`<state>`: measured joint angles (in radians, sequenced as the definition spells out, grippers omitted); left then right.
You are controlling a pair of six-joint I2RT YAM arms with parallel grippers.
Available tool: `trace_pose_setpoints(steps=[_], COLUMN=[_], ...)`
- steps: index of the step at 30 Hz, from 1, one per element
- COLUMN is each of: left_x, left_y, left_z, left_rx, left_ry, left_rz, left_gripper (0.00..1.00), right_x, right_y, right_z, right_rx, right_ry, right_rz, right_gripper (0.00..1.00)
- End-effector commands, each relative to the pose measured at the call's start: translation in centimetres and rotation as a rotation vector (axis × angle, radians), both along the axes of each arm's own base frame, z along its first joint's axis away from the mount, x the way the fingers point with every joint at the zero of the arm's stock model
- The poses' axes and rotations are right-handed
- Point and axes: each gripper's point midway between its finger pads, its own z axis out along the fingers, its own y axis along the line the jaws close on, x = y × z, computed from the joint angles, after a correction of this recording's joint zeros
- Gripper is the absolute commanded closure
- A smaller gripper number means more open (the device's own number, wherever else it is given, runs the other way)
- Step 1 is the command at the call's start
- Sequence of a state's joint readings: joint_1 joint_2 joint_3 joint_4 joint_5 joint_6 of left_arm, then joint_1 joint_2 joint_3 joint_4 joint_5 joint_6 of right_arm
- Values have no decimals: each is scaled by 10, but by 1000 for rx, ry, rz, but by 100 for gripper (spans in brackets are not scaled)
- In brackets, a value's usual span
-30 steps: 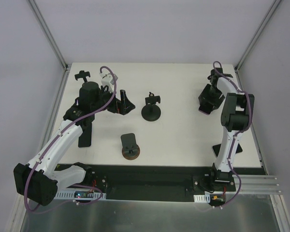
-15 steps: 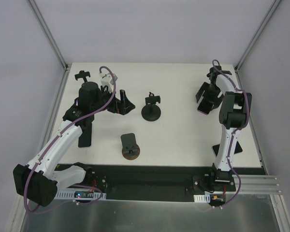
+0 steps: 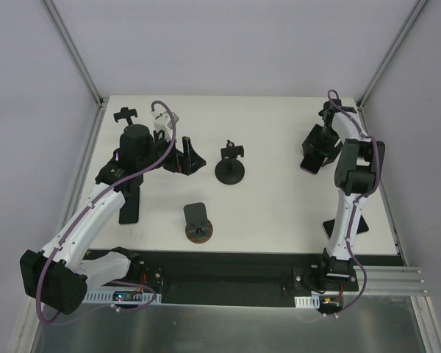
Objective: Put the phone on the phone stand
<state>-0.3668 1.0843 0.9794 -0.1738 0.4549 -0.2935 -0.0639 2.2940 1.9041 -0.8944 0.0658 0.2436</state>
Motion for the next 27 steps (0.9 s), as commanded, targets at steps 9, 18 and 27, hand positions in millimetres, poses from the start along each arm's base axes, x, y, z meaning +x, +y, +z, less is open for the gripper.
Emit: trace_pose_setpoints(steps=[9, 18, 27], left_x=[-1, 0, 2], left_y=[-4, -4, -2], left_z=[27, 25, 23], left_rx=[-33, -29, -19], left_ry=[-61, -59, -62], left_rz=[-16, -11, 0], left_gripper=[5, 6, 6], right_x=[10, 22, 35], right_y=[11, 27, 72], right_z=[-8, 31, 58], right_rx=[38, 107, 137], right_ry=[-64, -286, -379], right_rz=[48, 46, 139], right_gripper=[68, 99, 88])
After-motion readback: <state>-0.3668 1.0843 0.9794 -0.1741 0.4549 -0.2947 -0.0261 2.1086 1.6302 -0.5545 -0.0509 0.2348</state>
